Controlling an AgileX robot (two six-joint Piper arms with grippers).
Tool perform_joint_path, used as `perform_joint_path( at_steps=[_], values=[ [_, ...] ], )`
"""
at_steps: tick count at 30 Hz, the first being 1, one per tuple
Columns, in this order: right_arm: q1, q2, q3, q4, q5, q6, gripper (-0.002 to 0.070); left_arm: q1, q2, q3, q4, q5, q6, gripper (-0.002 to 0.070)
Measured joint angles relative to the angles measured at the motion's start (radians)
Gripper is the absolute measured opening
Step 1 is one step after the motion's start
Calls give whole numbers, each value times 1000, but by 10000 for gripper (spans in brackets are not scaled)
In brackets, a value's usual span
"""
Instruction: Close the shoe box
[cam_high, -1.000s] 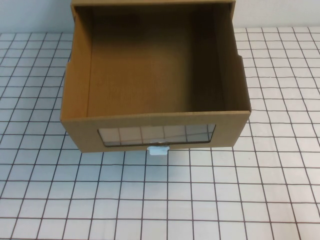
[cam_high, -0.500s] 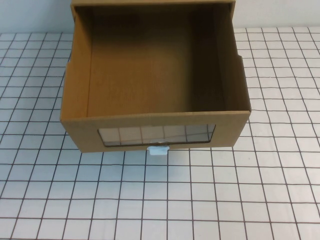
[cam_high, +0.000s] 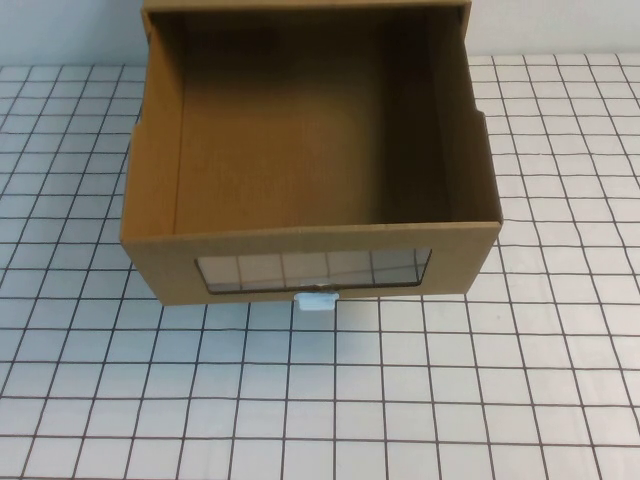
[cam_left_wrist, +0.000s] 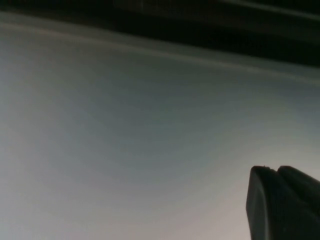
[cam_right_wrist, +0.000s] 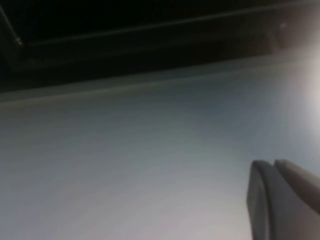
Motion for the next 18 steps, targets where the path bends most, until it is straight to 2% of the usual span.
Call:
perform_joint_path(
  at_steps=[5,8,12,16,18],
  values=[
    [0,3,-250,4,218,-32,-13,0,0,-239,0,126,102,-6],
    [0,43,-379,0,259,-98,-13,0,30,-368,0,130,183,-6],
    [0,140,-505,15,329,-109,-13,0,126,-506,-6,147,210,-6],
    [0,262,-673,44,570,-116,-14,0,254,-672,-100,304,235,-6],
    [0,331,-761,46,712,-122,-14,0,326,-758,-168,440,284,-6]
  ],
)
